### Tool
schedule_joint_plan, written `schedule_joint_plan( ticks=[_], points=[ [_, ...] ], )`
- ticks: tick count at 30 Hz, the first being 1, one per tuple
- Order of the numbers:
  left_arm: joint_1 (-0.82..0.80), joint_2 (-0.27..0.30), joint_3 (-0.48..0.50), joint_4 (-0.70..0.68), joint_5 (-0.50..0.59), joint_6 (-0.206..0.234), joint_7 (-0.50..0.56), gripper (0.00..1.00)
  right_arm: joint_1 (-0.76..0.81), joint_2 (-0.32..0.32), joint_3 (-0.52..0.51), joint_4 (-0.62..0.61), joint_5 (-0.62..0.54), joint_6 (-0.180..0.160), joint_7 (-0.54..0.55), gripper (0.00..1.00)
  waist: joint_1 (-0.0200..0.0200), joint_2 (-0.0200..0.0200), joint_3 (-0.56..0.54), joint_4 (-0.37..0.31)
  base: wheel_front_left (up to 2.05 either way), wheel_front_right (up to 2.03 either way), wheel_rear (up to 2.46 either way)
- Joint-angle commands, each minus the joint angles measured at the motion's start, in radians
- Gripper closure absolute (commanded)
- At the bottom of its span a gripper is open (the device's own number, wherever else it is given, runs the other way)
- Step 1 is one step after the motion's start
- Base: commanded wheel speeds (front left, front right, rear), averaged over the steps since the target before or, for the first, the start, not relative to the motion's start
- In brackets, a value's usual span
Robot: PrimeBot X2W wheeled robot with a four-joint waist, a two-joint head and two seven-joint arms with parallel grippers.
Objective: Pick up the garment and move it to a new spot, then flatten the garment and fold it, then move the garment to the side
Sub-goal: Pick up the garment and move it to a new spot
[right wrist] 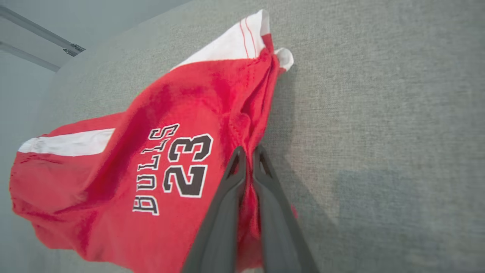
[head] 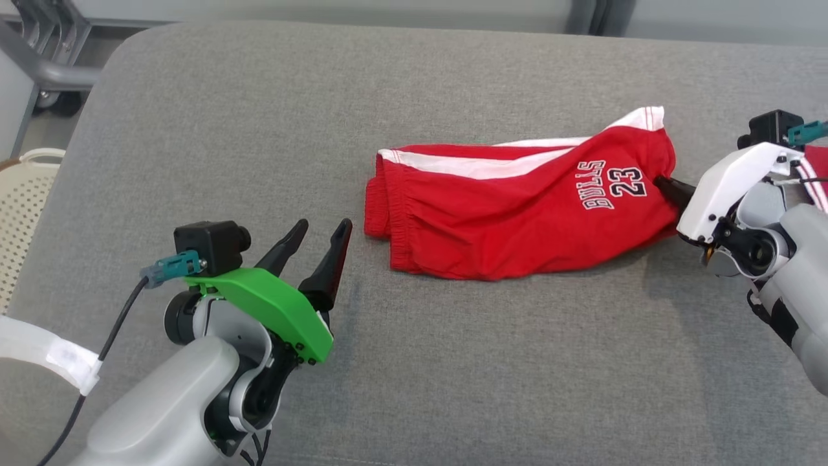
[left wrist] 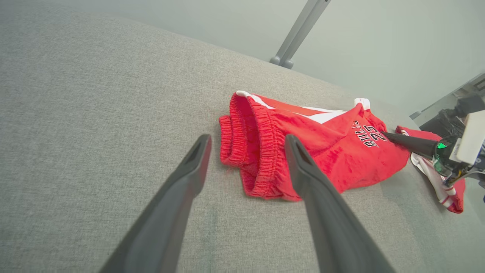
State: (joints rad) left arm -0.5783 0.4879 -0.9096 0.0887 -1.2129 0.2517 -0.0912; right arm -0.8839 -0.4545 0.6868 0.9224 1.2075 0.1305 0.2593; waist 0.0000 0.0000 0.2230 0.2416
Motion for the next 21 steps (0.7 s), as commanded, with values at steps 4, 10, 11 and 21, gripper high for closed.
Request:
schedule_joint_plan(
  ticks=[4,10,11,21],
  points=[
    [0.042,0.022,-0.007,-0.022,-0.016,0.019,0.006,0.0,0.058,-0.008,-0.001,-0.021,0.028,0.0,-0.013,1.0,0.0,0.0,-0.077,-0.065,0.0,0.0,0.0],
    [0.093,0.04,-0.011,-0.063,-0.022,0.045,0.003,0.0,0.153,-0.031,-0.01,-0.067,0.061,0.0,-0.063,1.0,0.0,0.0,-0.13,-0.099,0.0,0.0,0.0],
    [0.099,0.042,-0.011,-0.07,-0.022,0.047,0.001,0.0,0.165,-0.035,-0.011,-0.075,0.064,0.0,-0.07,1.0,0.0,0.0,-0.134,-0.104,0.0,0.0,0.0],
    [0.138,0.067,-0.015,-0.122,0.008,0.071,-0.033,0.0,0.238,-0.062,-0.009,-0.123,0.088,0.0,-0.111,1.0,0.0,0.0,-0.164,-0.145,0.0,0.0,0.0]
  ],
)
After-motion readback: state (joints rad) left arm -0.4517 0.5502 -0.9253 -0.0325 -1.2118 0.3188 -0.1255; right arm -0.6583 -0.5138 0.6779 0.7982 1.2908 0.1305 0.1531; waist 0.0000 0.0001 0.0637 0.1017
